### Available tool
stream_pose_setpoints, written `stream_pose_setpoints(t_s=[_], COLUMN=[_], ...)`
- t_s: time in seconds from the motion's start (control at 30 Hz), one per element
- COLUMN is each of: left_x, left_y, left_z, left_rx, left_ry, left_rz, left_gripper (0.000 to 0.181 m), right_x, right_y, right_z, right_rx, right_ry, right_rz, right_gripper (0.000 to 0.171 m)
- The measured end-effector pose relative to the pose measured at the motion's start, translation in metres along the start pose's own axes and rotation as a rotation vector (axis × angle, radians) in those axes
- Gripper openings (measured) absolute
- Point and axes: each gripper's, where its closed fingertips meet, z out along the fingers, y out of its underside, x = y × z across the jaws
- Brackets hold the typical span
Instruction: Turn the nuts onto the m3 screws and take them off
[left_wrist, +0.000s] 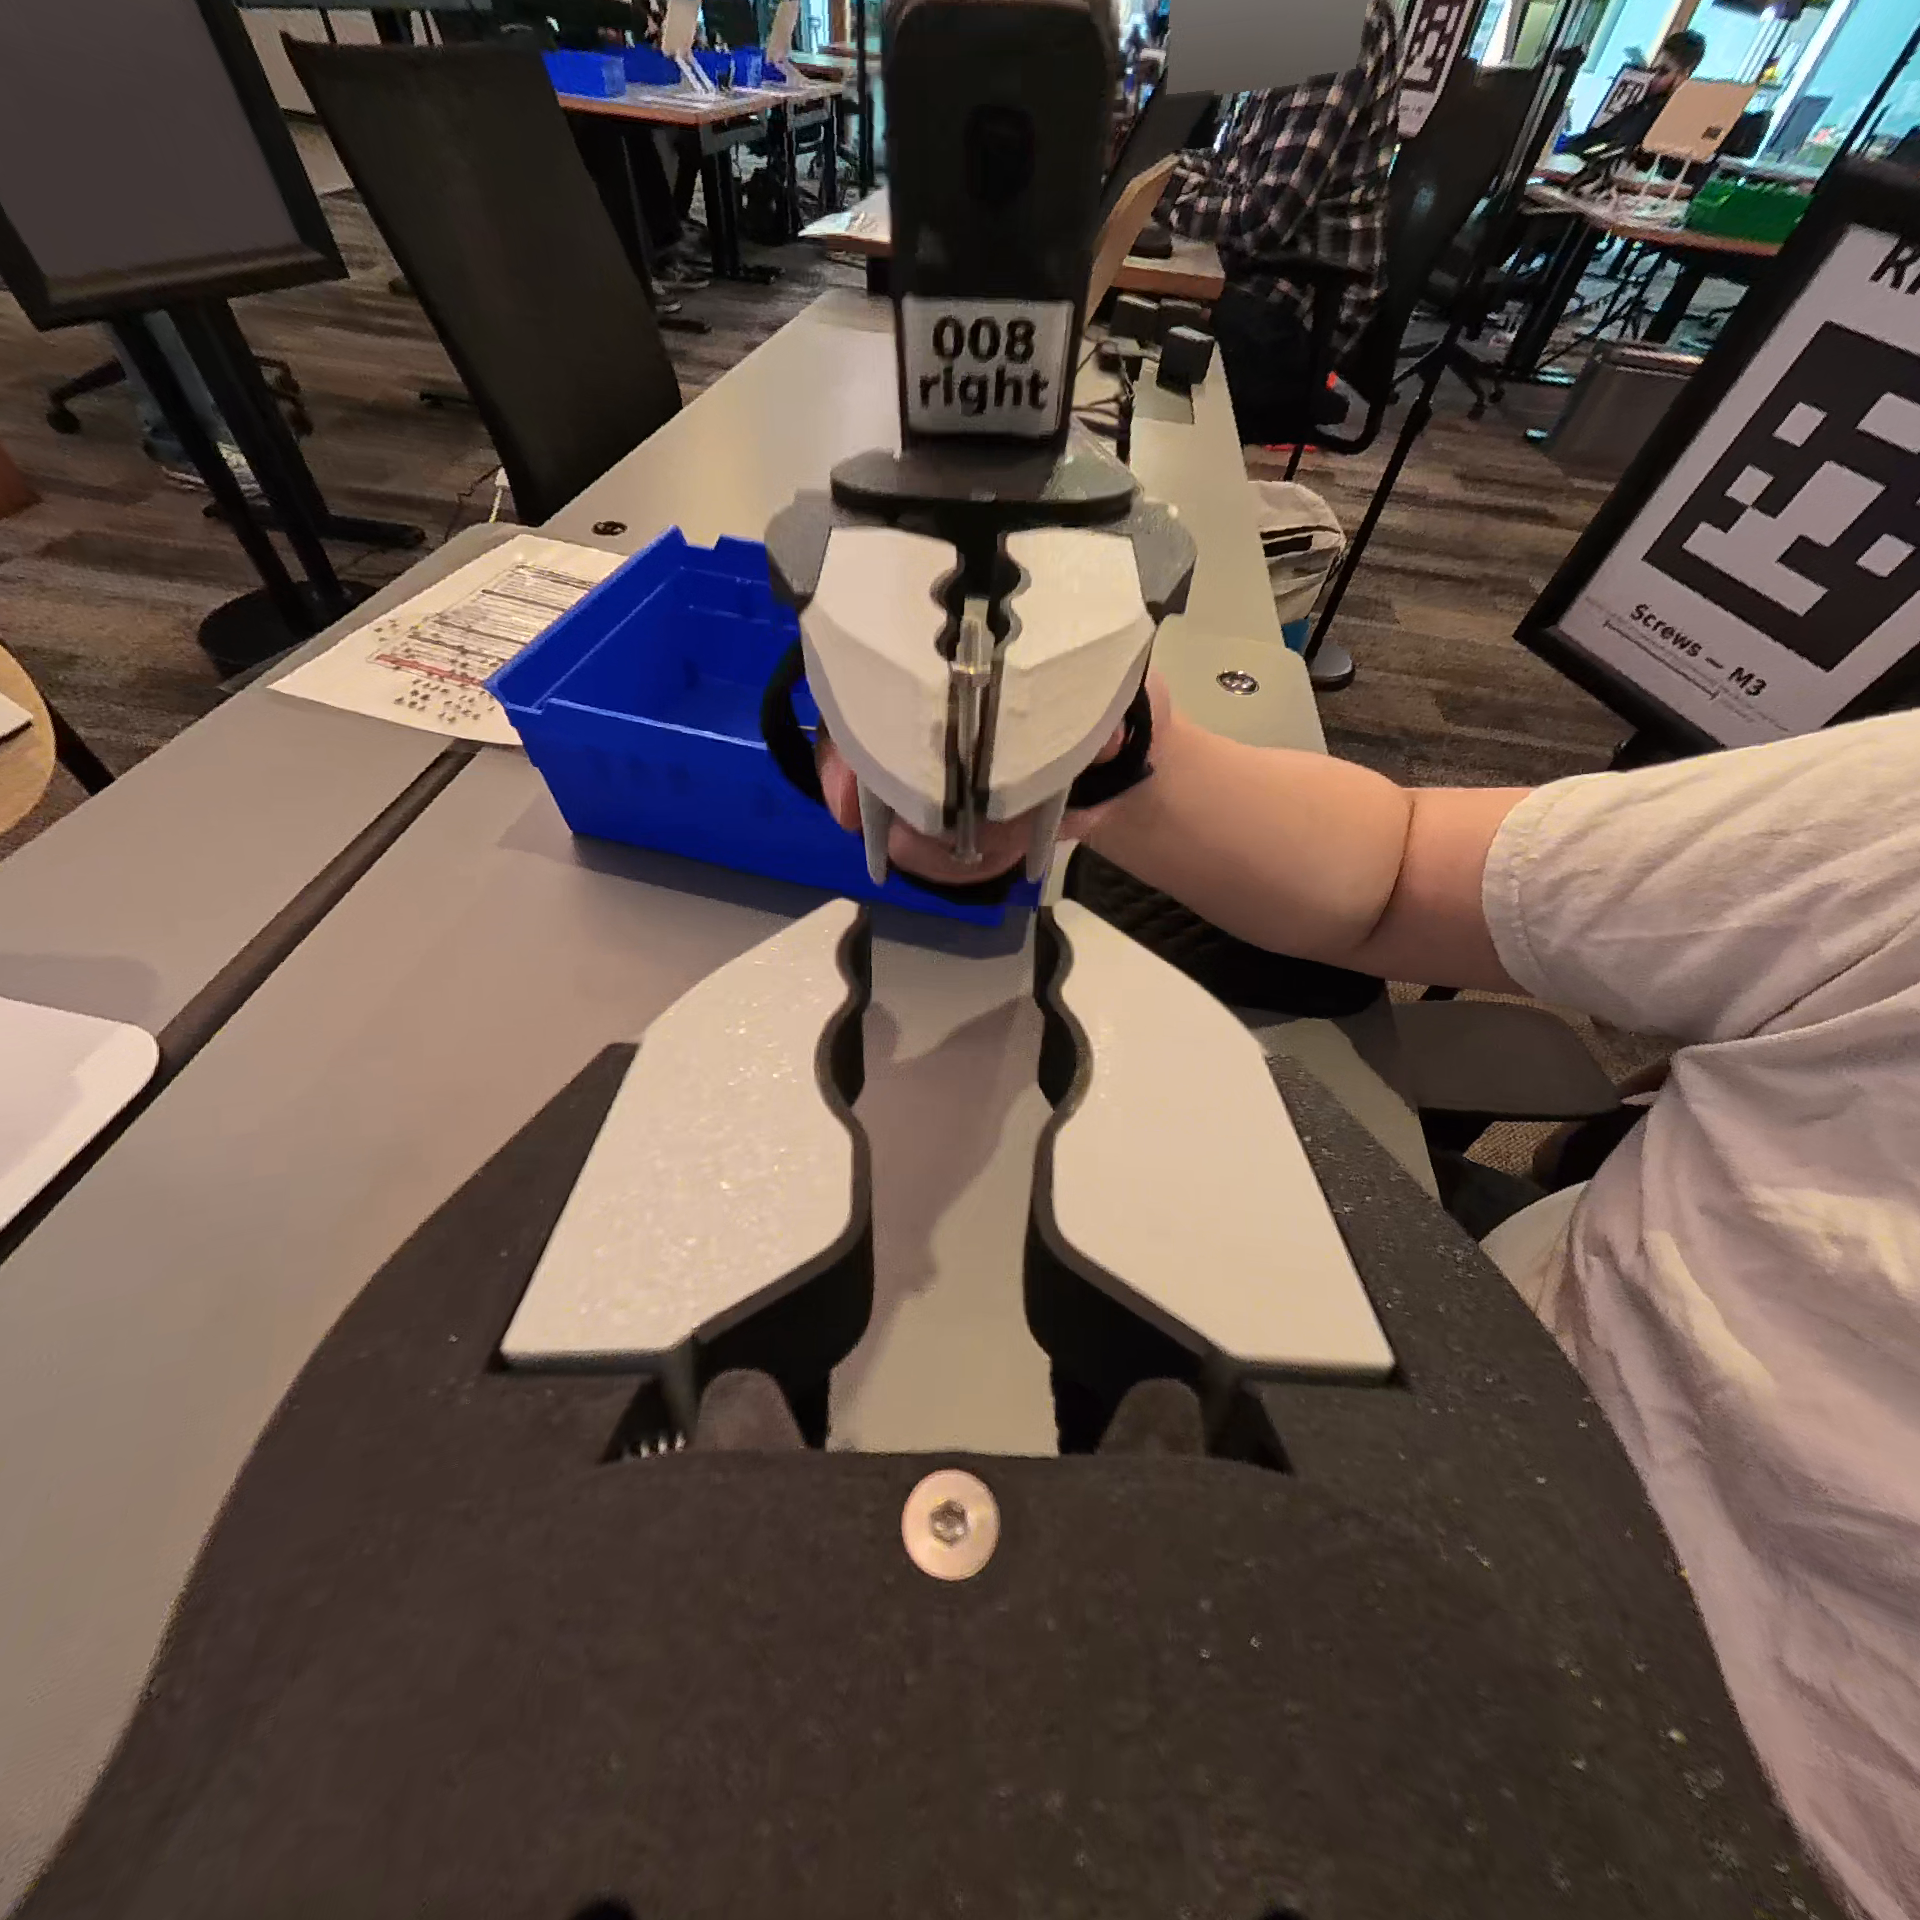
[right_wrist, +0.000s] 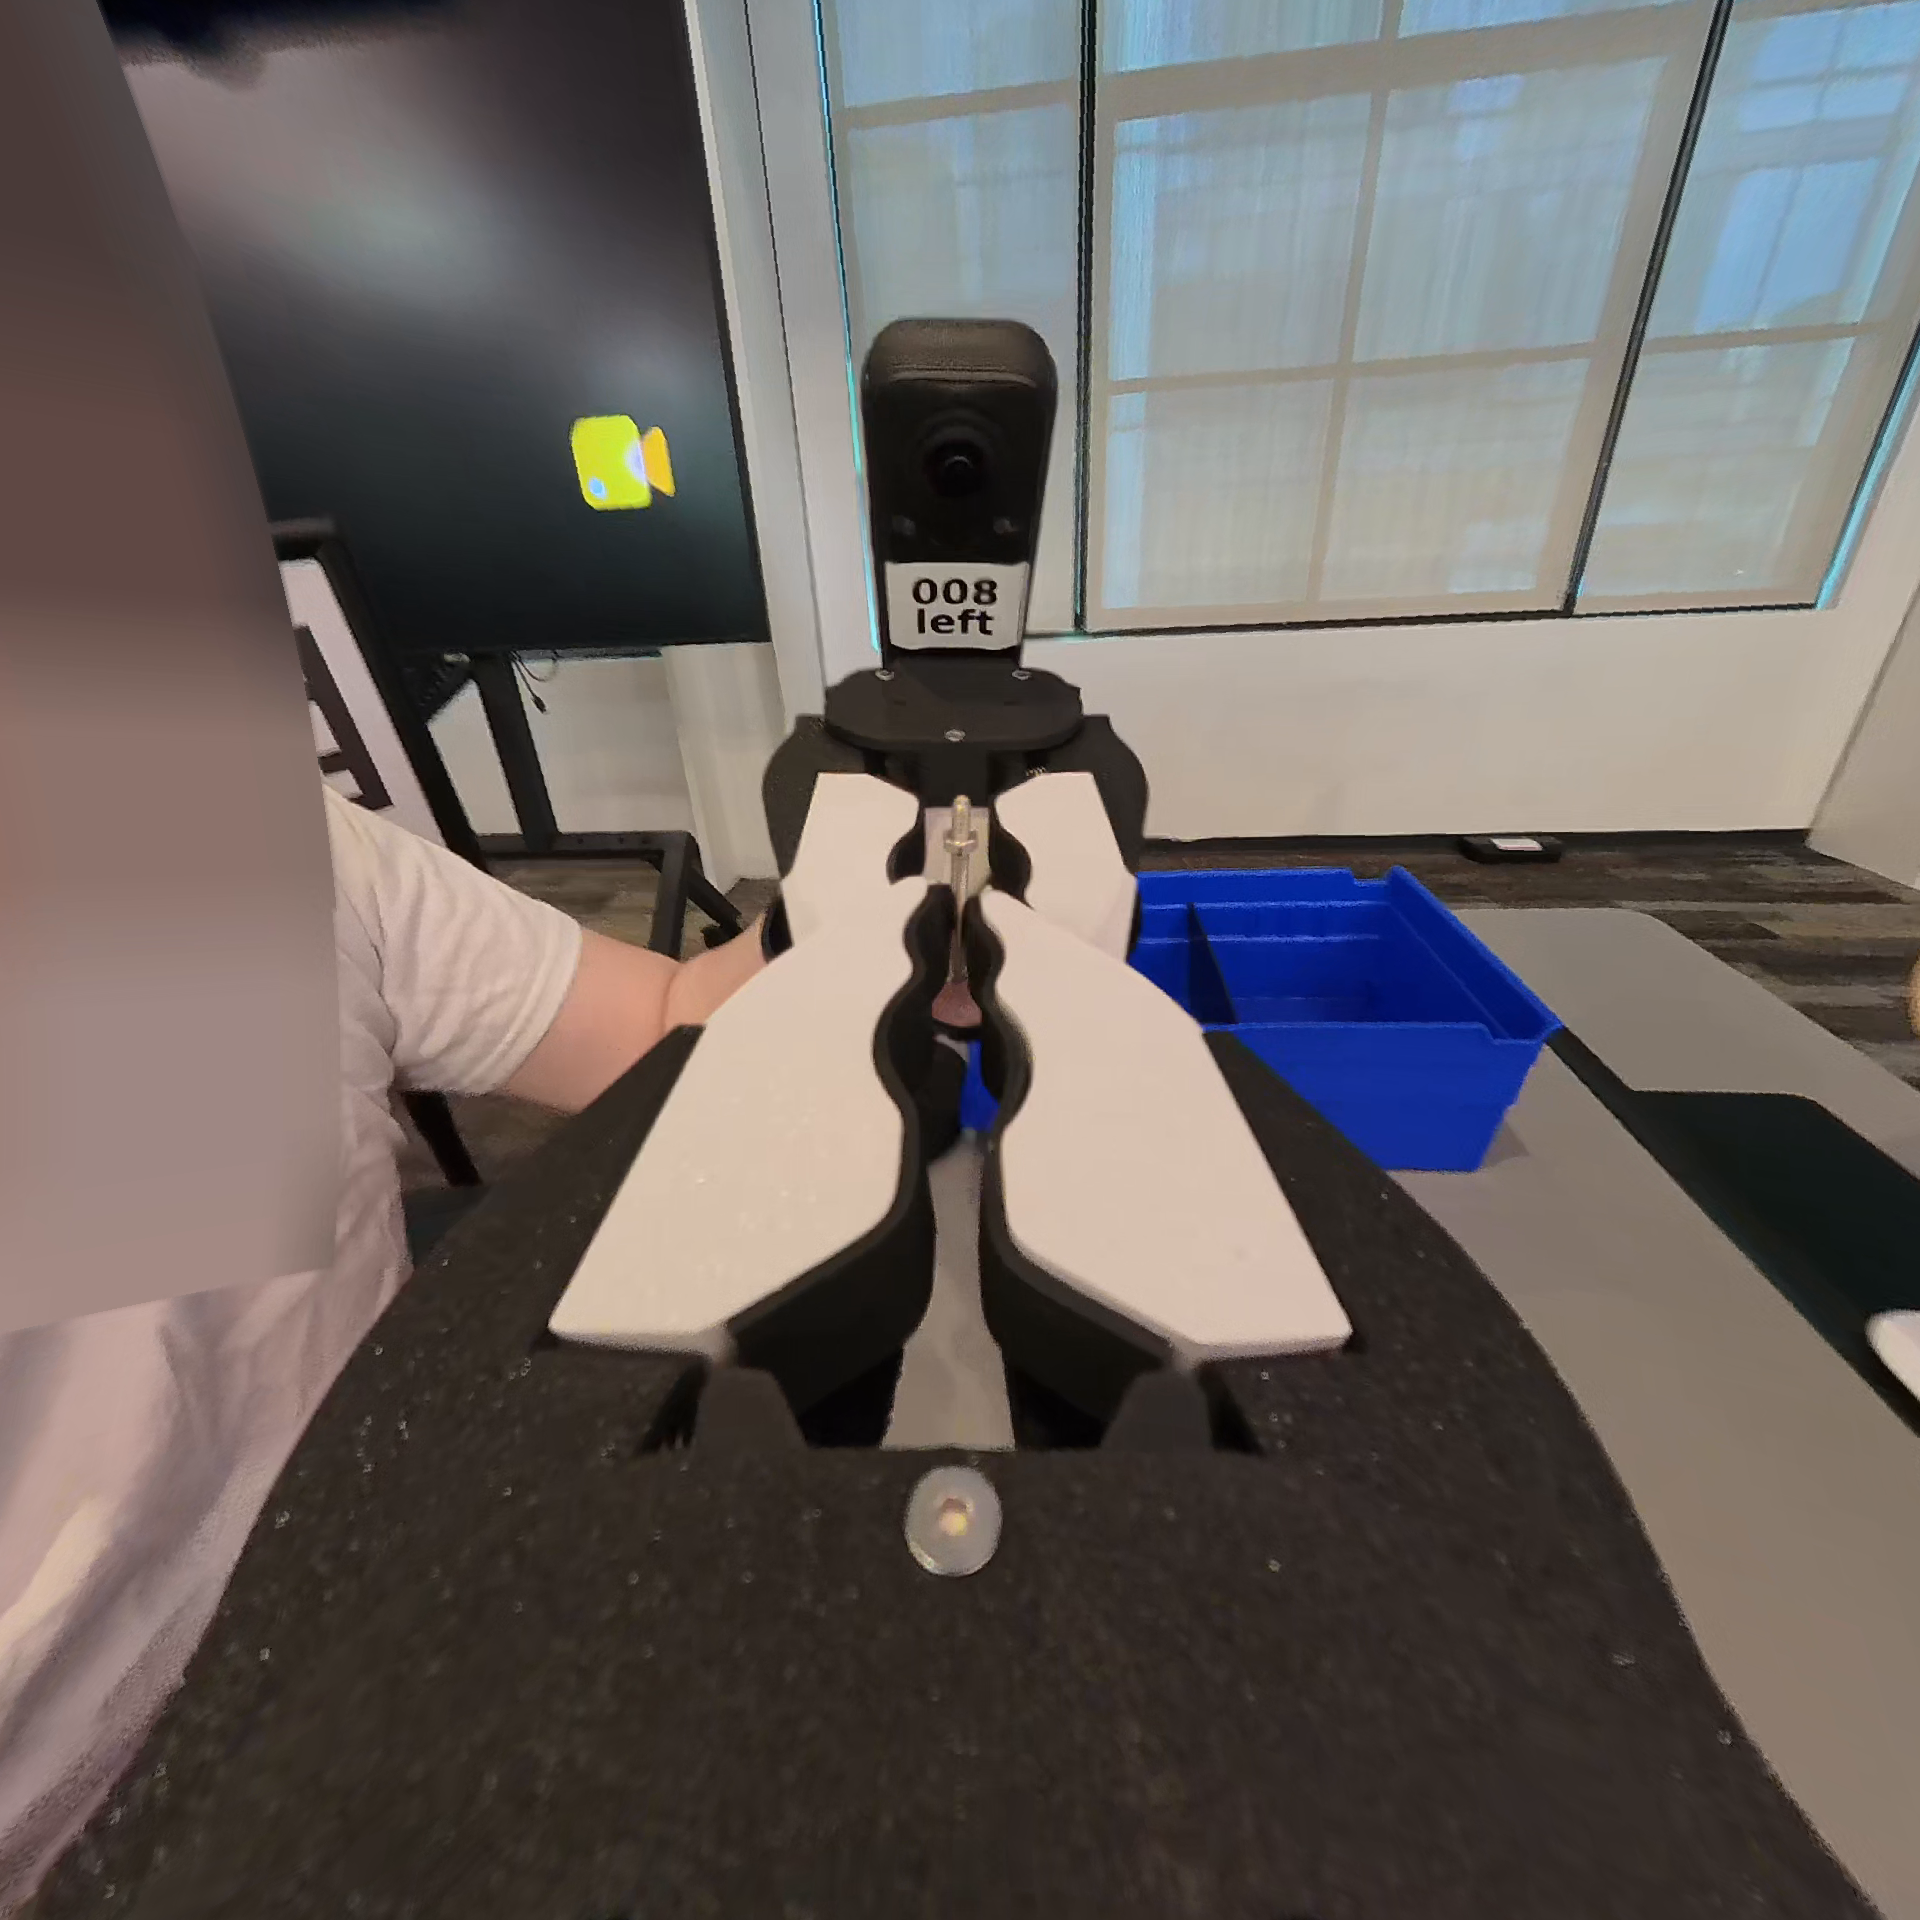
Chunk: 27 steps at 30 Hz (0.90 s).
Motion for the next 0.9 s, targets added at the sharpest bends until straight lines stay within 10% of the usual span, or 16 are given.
stream_pose_setpoints(t_s=[0.13,0.23,0.47,0.9], left_x=[-0.006,-0.015,-0.017,-0.022], left_y=[-0.003,0.003,0.021,0.034], left_z=[-0.006,-0.010,-0.002,0.005], left_rx=[0.014,-0.026,-0.126,-0.178], left_ry=[-0.020,-0.060,-0.067,-0.067], left_rz=[-0.032,-0.044,-0.061,-0.093], left_gripper=[0.027,0.025,0.024,0.023], right_x=[0.028,0.061,0.077,0.108], right_y=[0.009,0.040,0.136,0.214], right_z=[-0.039,-0.137,-0.320,-0.372], right_rx=[-0.289,-0.711,-0.967,-1.108], right_ry=[0.228,0.605,1.040,1.258], right_rz=[-0.063,0.001,0.756,1.001], right_gripper=[0.003,0.003,0.003,0.003])
